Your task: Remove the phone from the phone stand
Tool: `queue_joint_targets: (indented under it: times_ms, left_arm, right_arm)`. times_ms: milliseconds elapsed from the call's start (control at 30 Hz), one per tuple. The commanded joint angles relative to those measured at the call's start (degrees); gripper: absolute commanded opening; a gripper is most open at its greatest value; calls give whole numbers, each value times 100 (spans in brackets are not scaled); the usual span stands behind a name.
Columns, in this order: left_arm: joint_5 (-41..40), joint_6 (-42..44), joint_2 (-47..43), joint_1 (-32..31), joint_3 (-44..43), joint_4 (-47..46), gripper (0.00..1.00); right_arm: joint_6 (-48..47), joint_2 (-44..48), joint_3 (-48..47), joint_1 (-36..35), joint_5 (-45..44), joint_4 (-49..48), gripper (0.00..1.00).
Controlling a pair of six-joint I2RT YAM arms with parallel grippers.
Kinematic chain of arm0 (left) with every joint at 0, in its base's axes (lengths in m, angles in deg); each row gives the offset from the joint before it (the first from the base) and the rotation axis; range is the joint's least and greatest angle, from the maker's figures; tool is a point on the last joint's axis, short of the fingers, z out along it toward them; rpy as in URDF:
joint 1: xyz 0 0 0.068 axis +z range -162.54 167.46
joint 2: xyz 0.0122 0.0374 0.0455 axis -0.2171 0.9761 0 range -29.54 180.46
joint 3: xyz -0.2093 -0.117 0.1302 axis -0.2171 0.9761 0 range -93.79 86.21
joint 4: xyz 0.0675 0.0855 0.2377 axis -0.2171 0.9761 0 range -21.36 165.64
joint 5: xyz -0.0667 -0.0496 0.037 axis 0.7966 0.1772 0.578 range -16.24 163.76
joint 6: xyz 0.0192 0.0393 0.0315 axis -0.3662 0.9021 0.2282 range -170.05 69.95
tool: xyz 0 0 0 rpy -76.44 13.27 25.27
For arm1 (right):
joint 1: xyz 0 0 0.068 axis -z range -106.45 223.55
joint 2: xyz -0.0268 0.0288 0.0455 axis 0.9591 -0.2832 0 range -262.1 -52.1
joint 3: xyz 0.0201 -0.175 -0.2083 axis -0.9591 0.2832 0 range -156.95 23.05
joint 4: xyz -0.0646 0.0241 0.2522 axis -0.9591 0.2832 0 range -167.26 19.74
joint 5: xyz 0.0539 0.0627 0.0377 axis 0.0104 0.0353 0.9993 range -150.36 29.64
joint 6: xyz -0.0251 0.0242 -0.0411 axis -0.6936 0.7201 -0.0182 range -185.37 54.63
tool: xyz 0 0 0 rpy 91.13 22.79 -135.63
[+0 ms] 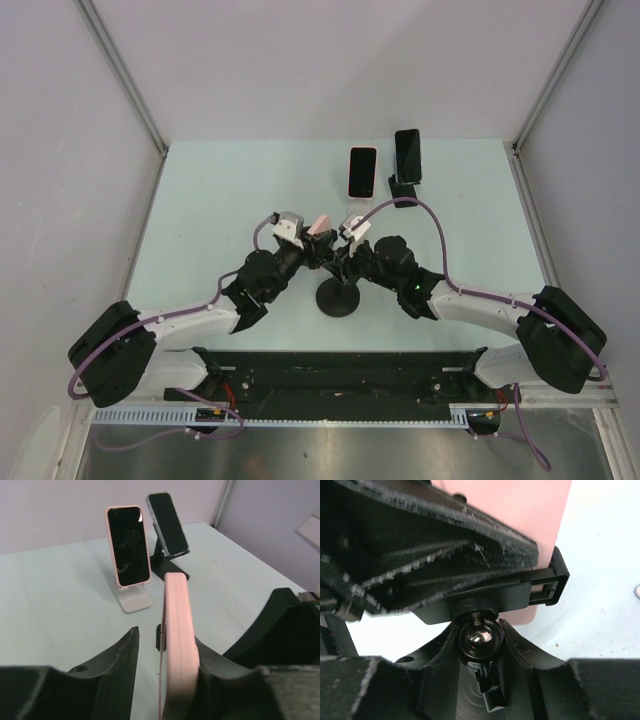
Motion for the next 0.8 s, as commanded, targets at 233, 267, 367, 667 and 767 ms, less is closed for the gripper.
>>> queue_joint_targets:
  times_ms: [233, 267, 367, 667, 767]
  left_arm:
    - [155, -34, -493, 9, 162, -36, 0]
    - [234, -78, -545, 1, 189, 70, 0]
    - [253, -219, -739, -139, 224, 588, 0]
    - [148, -491, -1398, -386, 127, 2337, 0]
    - [-405, -439, -1530, -351, -38, 2802, 0]
  right_arm:
    - [44, 33, -15, -23, -461, -389, 0]
    - [70, 33, -15, -23, -575, -380, 0]
    - [123, 85, 12, 3, -1022, -397, 0]
    - [158, 305, 345, 206, -1455, -643, 0]
    - [97, 367, 442, 171, -1499, -617, 0]
